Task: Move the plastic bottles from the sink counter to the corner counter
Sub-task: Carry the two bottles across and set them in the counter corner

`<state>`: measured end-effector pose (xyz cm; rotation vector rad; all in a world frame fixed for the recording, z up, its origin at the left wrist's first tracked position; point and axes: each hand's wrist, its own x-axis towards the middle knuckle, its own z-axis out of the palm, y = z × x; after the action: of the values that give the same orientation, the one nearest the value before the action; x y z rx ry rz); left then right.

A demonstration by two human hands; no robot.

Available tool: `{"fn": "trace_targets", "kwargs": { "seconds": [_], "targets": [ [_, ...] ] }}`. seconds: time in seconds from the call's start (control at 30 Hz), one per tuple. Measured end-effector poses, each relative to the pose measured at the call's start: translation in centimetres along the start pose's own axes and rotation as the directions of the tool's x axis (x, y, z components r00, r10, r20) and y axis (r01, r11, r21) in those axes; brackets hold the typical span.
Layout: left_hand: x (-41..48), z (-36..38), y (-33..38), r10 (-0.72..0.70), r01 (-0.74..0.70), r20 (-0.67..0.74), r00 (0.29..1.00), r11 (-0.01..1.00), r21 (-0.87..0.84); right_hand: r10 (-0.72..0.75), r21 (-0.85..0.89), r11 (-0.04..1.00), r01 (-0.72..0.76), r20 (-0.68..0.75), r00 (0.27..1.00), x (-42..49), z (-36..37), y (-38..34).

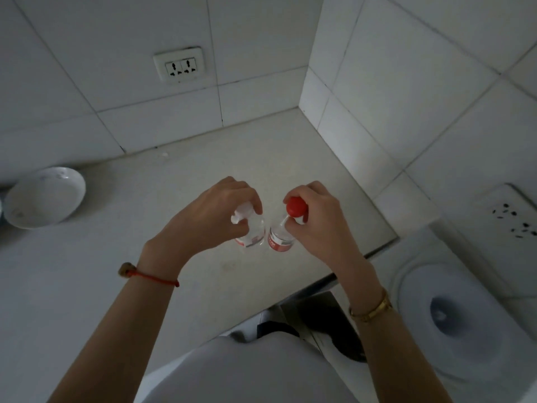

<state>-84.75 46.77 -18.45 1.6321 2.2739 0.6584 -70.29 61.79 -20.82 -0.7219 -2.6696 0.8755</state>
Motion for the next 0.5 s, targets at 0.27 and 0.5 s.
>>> {"fn": "trace_targets", "kwargs": {
  "seconds": [0.27, 0.5],
  "targets": [
    [9.8, -1.1, -2.5, 0.0, 0.001, -0.017, 1.0, 0.999, 0.046, -0.034, -0.017, 0.999, 0.034, -0.024, 0.999, 10.8, -2.3, 3.4],
    [19.2, -1.9, -5.7, 0.041, -0.038, -0.035, 0.999, 0.996, 0.084, -0.04, -0.035, 0.999, 0.039, -0.041, 0.998, 20.6, -3.1, 6.7]
  ]
}}
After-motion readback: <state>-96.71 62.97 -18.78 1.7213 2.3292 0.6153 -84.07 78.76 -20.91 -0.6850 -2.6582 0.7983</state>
